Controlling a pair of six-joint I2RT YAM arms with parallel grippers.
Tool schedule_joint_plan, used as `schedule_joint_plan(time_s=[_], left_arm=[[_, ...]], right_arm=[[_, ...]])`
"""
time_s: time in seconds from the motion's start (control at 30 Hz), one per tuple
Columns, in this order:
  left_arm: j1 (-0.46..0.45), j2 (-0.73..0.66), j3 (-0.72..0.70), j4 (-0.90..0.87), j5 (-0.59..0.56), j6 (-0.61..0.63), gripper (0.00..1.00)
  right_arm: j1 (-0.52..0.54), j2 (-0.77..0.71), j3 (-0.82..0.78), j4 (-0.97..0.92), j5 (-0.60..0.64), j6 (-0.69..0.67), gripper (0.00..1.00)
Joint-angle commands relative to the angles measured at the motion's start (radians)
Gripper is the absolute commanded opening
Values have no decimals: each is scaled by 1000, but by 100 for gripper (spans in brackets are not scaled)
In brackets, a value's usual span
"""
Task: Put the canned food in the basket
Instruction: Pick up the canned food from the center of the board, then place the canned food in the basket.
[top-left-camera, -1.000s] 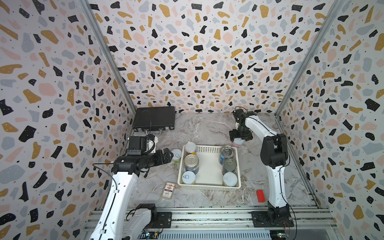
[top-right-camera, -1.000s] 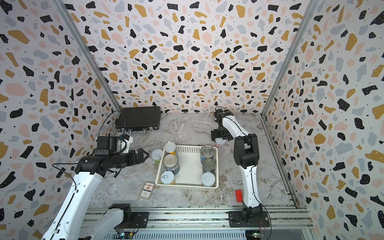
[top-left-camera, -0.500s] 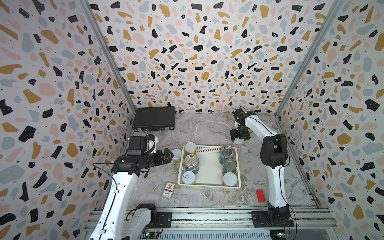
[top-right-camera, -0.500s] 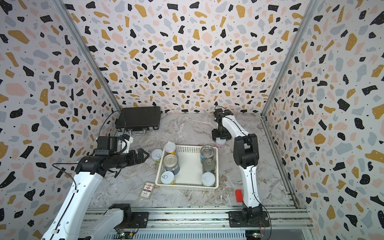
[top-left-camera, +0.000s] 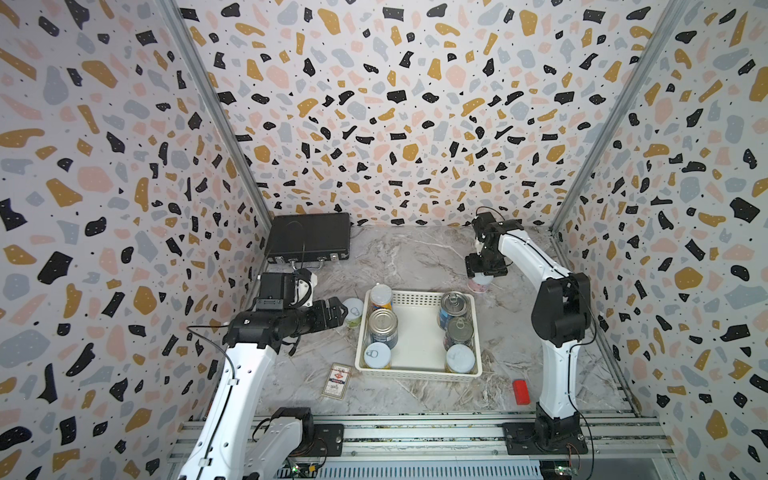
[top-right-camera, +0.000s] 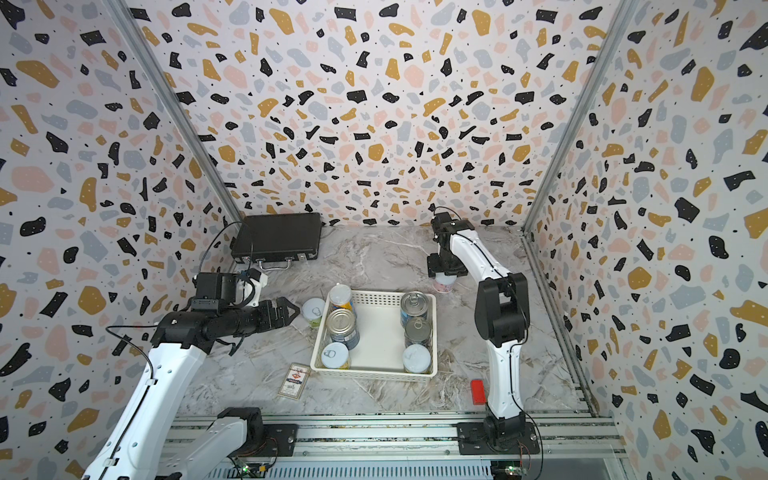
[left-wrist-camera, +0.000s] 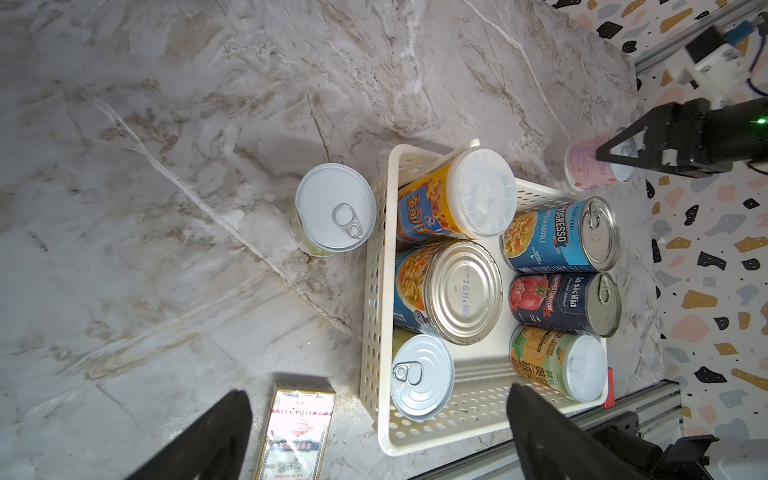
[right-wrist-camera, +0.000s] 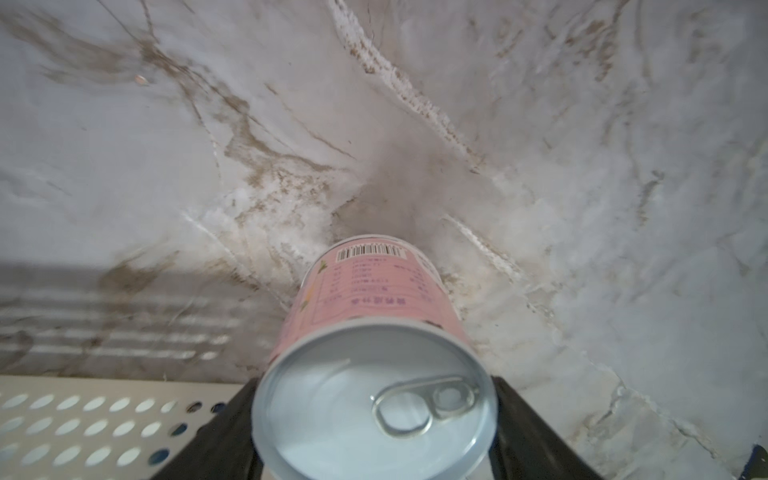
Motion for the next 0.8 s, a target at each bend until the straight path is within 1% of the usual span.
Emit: schedule_joint_plan(time_s=[0.0, 0.23, 0.43, 0.63, 0.77], left_arm=[[-9, -1, -9, 17, -3, 4, 100], [-15, 1, -8, 16, -6, 3, 100], [-18, 0, -8, 16, -7, 2, 100], [-19, 1, -8, 15, -8, 2, 100], [-20, 1, -9, 15, -8, 3, 100]], right_arm=[[-2, -139, -16, 39, 30, 20, 40], [1, -290, -107, 74, -1, 41, 39], [35, -429, -170, 94, -5, 49, 38], [111, -532, -208, 105, -8, 45, 37], [197, -570, -222, 108, 7, 28, 37]])
